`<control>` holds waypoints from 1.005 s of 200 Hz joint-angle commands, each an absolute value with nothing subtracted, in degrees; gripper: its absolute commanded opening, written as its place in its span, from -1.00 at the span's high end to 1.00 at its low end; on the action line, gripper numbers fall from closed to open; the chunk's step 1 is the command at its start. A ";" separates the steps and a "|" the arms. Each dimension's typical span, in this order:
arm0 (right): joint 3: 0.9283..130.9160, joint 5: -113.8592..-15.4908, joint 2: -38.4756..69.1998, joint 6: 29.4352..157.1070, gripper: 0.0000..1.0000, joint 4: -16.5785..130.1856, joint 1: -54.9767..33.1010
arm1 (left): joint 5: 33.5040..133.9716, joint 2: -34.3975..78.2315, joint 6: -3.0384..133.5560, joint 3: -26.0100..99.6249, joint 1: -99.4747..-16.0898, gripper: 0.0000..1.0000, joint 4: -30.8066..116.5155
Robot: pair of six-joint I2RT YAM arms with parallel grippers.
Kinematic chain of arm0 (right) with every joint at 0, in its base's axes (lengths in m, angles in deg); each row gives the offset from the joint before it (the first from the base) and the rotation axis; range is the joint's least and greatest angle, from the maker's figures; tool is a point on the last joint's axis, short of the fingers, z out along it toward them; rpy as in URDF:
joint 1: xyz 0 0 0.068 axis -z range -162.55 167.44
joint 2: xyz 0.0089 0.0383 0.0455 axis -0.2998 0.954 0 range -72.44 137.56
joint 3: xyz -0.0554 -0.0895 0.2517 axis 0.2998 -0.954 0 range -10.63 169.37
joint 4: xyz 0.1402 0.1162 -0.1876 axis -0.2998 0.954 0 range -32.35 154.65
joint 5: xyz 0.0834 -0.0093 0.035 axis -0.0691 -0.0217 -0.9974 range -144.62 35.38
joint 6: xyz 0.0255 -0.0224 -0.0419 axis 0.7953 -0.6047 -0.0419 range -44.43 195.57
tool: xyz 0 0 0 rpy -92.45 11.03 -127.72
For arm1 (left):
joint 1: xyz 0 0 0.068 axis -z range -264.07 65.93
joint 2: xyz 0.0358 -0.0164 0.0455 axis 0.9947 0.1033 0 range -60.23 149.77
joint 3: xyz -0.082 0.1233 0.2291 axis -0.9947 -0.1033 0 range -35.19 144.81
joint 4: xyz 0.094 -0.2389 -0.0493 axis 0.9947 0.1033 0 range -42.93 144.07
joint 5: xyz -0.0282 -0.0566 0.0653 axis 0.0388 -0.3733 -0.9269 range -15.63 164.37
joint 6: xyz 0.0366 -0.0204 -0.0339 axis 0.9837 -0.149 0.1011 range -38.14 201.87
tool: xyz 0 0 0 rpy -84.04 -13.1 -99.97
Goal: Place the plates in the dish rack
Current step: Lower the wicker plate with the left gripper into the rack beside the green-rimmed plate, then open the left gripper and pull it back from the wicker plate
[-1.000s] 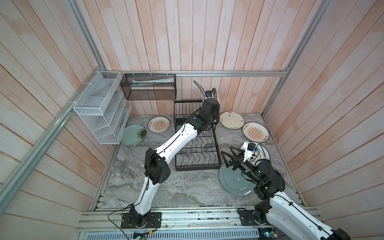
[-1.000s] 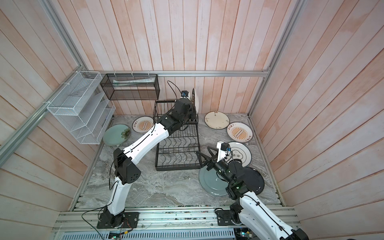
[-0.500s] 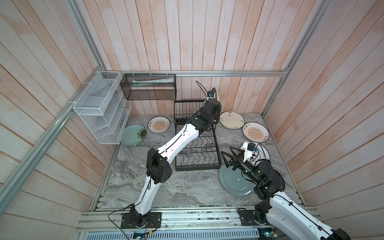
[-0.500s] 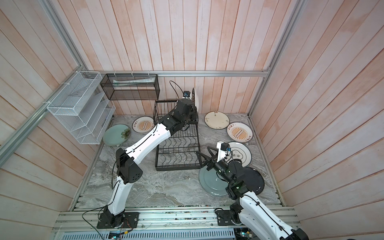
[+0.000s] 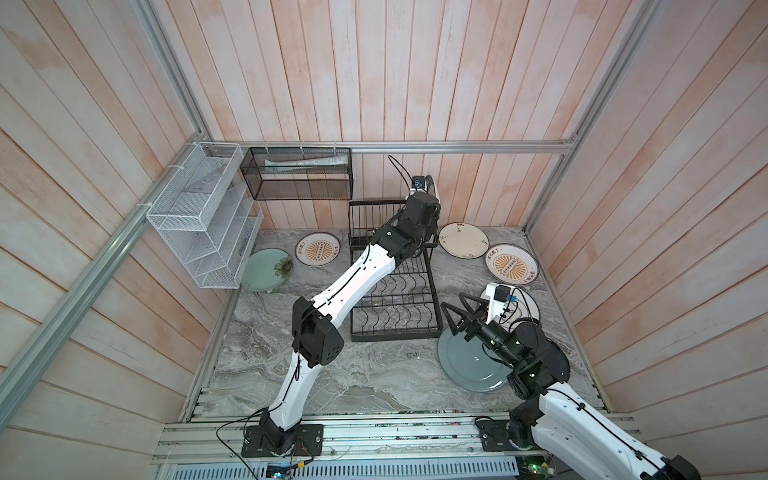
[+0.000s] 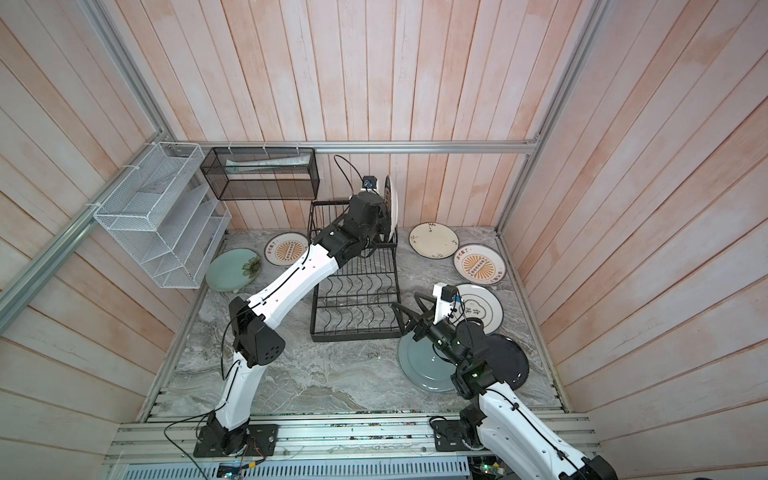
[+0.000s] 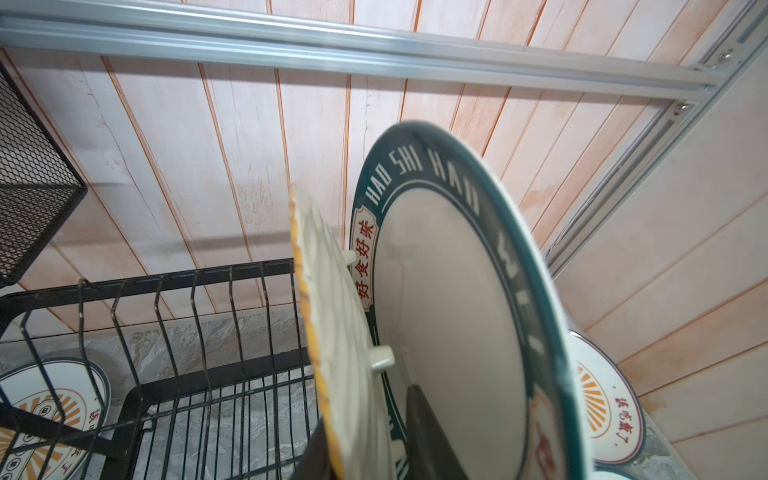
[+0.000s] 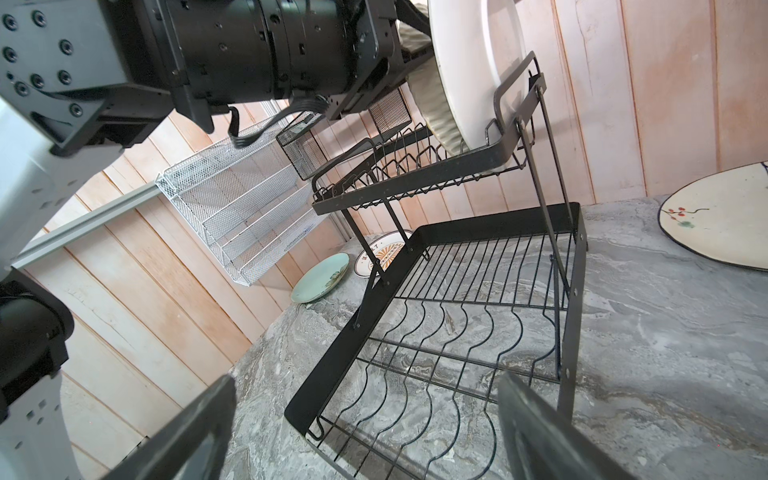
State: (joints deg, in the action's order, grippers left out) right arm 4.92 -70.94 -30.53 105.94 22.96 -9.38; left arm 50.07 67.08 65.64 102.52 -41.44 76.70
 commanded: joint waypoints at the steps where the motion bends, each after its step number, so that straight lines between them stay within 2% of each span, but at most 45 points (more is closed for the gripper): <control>1: 5.10 -70.11 -30.45 106.07 -0.95 22.71 -9.71 | 50.56 66.84 66.43 104.31 -41.72 0.41 77.53; 88: 5.19 -69.92 -30.08 105.98 -0.95 22.86 -9.71 | 57.45 66.75 64.97 104.37 -41.71 0.40 74.82; 120: 5.29 -70.07 -29.99 105.98 -0.95 22.99 -9.70 | 57.58 67.04 65.21 105.60 -41.72 0.36 74.43; 139: 5.36 -69.96 -30.11 105.98 -0.95 23.09 -9.71 | 58.06 66.95 65.52 105.87 -41.80 0.20 73.82; 201: 5.51 -69.78 -30.21 105.64 -0.95 23.55 -9.71 | 56.04 65.27 65.09 106.45 -42.32 0.20 76.21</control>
